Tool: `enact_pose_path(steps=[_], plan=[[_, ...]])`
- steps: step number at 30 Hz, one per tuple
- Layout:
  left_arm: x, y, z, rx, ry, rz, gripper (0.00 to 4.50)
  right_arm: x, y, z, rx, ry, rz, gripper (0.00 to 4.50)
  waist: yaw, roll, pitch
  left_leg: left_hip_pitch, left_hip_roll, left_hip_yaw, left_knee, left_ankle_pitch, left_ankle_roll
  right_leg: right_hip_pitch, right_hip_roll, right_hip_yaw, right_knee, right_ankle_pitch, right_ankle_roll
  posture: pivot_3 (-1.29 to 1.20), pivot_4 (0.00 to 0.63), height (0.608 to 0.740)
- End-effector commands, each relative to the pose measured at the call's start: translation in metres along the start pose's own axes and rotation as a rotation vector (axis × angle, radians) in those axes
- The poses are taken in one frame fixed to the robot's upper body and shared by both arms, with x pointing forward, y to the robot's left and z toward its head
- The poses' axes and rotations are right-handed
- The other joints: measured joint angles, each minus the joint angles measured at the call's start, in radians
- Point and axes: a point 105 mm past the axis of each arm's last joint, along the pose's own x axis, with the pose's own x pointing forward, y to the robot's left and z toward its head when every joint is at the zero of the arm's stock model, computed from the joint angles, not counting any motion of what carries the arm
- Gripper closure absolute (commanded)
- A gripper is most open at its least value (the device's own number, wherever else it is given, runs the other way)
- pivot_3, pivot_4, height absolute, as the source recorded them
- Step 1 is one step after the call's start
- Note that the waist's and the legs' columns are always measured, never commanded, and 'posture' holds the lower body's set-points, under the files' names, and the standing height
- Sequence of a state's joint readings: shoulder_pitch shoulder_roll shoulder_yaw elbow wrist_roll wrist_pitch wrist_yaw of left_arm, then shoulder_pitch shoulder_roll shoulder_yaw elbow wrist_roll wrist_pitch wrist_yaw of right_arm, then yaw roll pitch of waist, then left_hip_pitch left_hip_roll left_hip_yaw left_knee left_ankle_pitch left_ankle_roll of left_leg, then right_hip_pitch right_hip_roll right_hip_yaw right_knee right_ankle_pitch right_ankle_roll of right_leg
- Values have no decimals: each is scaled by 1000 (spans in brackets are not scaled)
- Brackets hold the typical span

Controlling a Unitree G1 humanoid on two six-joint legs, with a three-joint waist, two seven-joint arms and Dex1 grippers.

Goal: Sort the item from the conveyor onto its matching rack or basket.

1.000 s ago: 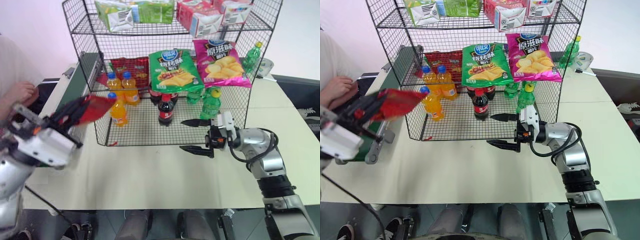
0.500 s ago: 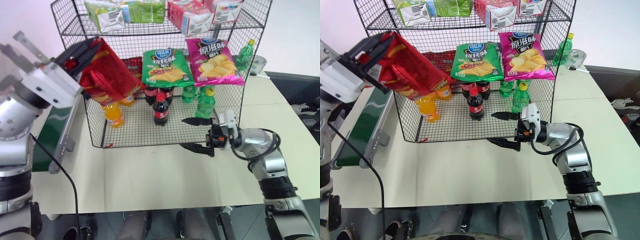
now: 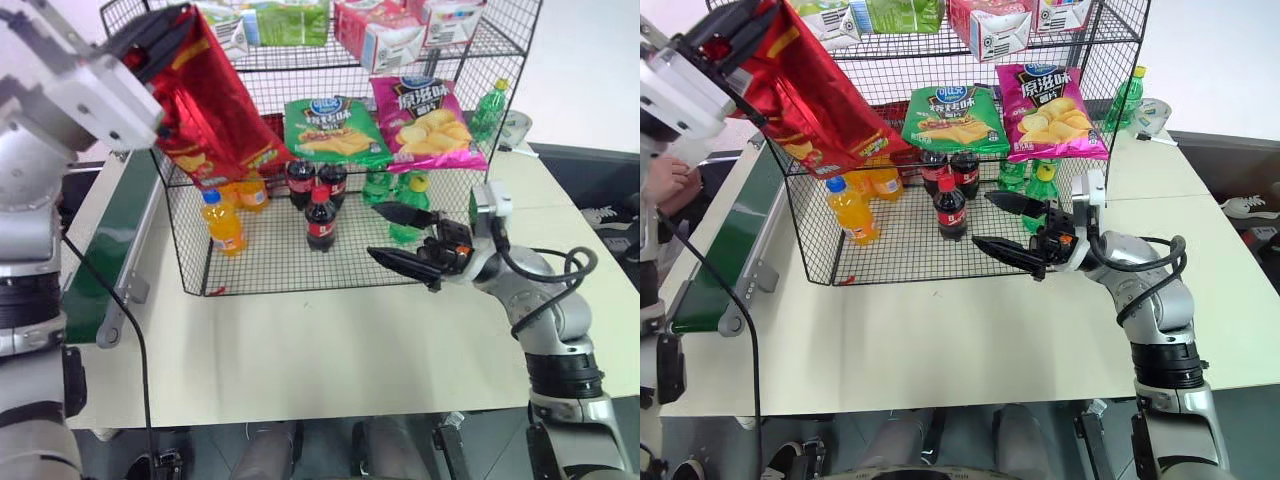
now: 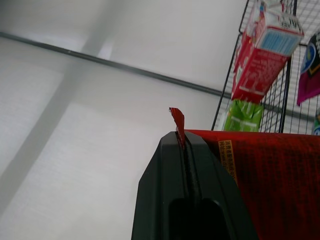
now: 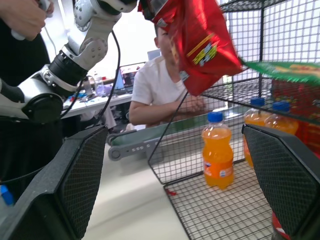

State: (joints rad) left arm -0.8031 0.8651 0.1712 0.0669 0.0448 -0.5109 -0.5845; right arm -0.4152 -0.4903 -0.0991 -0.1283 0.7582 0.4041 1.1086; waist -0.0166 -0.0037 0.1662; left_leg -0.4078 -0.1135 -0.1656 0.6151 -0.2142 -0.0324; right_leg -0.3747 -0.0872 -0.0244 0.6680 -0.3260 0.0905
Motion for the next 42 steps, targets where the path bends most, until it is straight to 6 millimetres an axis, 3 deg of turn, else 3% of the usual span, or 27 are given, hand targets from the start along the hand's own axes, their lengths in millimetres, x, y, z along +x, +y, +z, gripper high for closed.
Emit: enact_pose_path(steps=[1, 12, 17, 29, 32, 35, 39, 42], plan=[[2, 26, 8, 32, -33, 70, 4438, -2, -5, 12, -61, -34, -23, 0, 1, 0, 0, 0, 0, 0, 0, 0, 0, 0, 0, 0, 0, 0, 0, 0, 150, 740], [-17, 5, -7, 69, 30, 4, 4438, 8, -2, 6, -82, -8, 5, 0, -2, 0, 0, 0, 0, 0, 0, 0, 0, -1, 0, 0, 1, 0, 0, 0, 150, 740], [-13, -4, -17, 79, 20, -11, 4438, 12, -1, 9, -90, -5, 5, 0, 0, 0, 0, 0, 0, 0, 0, 0, 0, -1, 0, 0, 1, 0, 0, 0, 150, 740], [7, 8, -28, 235, -57, -52, 4438, 11, 0, 6, -89, 10, -6, 0, -4, 0, 0, 0, 0, 0, 1, 0, 0, -1, 0, 0, 2, 0, 0, 0, 150, 740], [6, -1, -24, 254, -105, -94, 4438, 8, 0, 5, -86, 14, -9, 0, -6, 0, 0, 0, 0, 1, 1, 0, 0, -1, 0, 0, 3, 0, 0, 0, 150, 740], [-1, -26, -19, 236, -146, -163, 4438, 5, 0, 2, -87, 27, -11, 0, -4, 0, 0, 0, 0, 0, 1, 0, 0, -2, 0, 0, 3, 0, 0, 0, 150, 740], [-42, -97, -5, 105, -164, -332, 4438, -1, 0, 0, -89, 43, -18, 0, -9, 2, -2, 1, 0, 2, 0, 0, 0, -1, 0, 4, 4, 0, 0, 0, 150, 740], [-66, -130, 5, -3, -129, -395, 4438, -2, 1, -2, -89, 52, -17, 0, -18, 1, -1, 0, 0, 4, 0, 0, 0, -5, 0, 8, 7, 0, 0, 0, 150, 740]])
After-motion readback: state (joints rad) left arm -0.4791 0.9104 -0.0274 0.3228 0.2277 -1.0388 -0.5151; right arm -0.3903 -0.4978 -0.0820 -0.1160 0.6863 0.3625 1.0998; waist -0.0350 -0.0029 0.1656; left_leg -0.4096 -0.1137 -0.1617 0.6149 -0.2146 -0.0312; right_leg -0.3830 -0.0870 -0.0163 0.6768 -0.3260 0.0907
